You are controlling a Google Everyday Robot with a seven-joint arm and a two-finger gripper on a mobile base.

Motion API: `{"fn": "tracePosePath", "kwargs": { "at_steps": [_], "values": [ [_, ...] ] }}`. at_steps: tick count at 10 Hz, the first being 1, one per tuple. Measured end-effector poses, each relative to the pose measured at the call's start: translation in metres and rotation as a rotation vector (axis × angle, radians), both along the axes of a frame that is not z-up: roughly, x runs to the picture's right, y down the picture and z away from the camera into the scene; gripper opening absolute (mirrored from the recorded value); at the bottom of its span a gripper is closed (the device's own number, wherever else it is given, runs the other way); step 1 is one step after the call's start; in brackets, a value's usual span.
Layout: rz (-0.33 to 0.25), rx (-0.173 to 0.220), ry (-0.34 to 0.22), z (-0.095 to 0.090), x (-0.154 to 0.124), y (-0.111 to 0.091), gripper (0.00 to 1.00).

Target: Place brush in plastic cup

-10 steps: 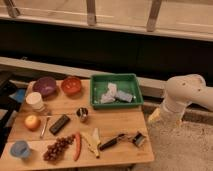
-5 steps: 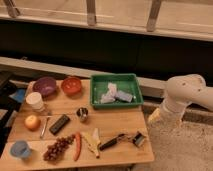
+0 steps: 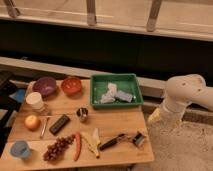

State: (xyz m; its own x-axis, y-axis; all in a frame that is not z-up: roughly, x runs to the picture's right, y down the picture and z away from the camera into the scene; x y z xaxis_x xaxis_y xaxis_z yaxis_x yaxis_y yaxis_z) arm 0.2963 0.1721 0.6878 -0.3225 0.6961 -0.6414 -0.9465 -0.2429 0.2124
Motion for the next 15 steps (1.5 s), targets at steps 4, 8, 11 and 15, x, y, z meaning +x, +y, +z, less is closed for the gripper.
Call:
{"fn": "tracePosePath", "kwargs": {
  "at_steps": [4,8,11,15],
  "values": [
    [0.000,0.000,0.000,0.000,0.000,0.000,0.80],
    [0.000,0.001,0.001,-0.001,0.000,0.000,0.80],
    [0.000,0.001,0.001,-0.001,0.000,0.000,0.80],
    [0.004,-0.036,-0.011,0.008,-0.027,-0.003,0.80]
  ]
}}
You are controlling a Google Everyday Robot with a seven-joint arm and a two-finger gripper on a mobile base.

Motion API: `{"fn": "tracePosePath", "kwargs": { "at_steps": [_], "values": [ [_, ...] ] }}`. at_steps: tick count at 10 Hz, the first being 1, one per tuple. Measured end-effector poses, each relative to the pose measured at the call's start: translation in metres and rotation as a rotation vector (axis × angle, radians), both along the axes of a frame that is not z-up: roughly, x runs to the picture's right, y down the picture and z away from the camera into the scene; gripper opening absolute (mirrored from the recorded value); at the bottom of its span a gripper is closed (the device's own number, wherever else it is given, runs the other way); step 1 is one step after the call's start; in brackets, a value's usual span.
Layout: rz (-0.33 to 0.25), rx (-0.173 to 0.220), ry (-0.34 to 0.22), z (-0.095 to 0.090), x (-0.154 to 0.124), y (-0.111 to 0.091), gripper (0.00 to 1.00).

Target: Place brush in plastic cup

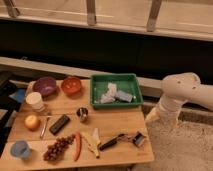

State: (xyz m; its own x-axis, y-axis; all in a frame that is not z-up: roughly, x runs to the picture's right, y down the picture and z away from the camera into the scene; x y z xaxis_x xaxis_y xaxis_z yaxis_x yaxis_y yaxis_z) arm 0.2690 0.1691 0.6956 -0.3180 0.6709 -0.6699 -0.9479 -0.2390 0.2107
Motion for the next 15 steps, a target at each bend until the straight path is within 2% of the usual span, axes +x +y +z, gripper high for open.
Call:
{"fn": "tracePosePath", "kwargs": {
  "at_steps": [2,4,5,10,15],
  "values": [
    [0.017,-0.018,-0.040,0.010,-0.039,-0.003,0.80],
    [0.061,-0.036,-0.091,0.015,-0.075,0.001,0.80],
    [0.070,-0.040,-0.108,0.015,-0.086,0.002,0.80],
    [0.056,-0.048,-0.099,0.016,-0.087,0.005,0.80],
    [0.100,-0.136,-0.119,0.030,-0.126,0.053,0.80]
  ]
}}
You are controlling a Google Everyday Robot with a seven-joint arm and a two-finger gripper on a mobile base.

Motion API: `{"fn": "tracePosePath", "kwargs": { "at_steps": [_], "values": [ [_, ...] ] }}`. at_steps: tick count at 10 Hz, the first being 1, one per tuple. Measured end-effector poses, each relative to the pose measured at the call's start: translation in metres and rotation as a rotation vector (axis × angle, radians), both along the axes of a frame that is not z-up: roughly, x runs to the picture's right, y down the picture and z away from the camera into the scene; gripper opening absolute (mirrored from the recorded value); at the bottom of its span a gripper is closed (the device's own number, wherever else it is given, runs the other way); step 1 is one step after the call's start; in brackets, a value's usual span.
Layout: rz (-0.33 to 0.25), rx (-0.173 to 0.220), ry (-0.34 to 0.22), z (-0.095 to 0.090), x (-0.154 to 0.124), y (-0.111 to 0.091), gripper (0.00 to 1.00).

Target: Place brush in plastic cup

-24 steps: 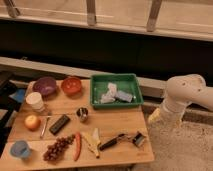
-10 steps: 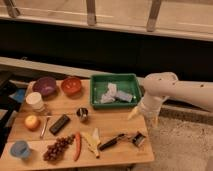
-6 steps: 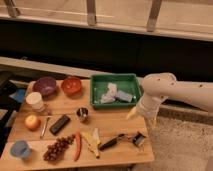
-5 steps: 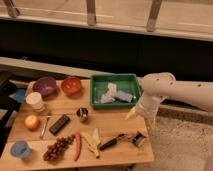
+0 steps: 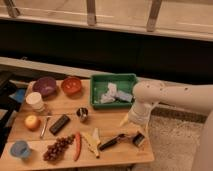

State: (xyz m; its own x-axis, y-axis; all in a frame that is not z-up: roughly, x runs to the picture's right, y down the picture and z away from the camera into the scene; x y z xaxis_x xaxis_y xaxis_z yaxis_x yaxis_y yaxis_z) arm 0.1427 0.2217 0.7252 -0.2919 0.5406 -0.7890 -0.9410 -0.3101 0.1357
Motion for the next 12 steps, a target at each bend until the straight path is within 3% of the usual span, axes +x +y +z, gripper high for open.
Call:
{"fn": "tracePosePath", "kwargs": {
  "at_steps": [2,5,7,9,12],
  "values": [
    [0.004,-0.011,-0.010,0.001,-0.014,0.009,0.80],
    [0.001,-0.025,-0.026,-0.013,-0.037,0.025,0.80],
    [-0.002,-0.066,-0.043,-0.016,-0.052,0.045,0.80],
    [0.000,-0.094,-0.058,-0.009,-0.063,0.057,0.80],
    [0.006,-0.116,-0.070,0.009,-0.071,0.059,0.80]
  ]
}}
